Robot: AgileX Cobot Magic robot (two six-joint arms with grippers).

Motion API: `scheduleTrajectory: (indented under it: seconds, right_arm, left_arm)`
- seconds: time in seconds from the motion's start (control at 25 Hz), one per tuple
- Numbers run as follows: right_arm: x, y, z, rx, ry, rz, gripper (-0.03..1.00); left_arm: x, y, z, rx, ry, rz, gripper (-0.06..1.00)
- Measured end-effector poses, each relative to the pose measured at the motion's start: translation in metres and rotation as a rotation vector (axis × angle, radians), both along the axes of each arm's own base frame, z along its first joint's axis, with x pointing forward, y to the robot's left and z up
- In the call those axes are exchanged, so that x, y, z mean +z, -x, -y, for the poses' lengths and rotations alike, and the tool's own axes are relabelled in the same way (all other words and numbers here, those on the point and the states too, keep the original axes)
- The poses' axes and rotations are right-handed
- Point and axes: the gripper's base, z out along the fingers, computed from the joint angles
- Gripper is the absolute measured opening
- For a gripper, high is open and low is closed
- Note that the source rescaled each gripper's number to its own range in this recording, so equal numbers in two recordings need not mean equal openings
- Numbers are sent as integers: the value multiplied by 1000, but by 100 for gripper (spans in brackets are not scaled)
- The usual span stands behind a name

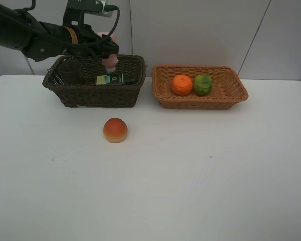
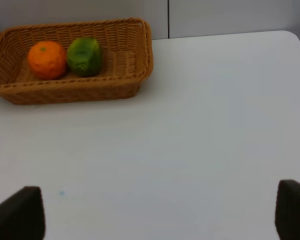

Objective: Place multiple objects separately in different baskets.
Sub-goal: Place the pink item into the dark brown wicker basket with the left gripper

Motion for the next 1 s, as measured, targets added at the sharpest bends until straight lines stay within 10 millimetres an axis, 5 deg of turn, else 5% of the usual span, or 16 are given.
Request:
scheduleTrajectory:
  seconds: [0.52,1.0]
  right_arm:
    - [0,0,0,0,0,0,100]
    - [0,0,0,0,0,0,100]
  left_arm:
    - [-37,-8,5,5,121,-22,70]
    - [-38,-8,6,-10,107,-23,70]
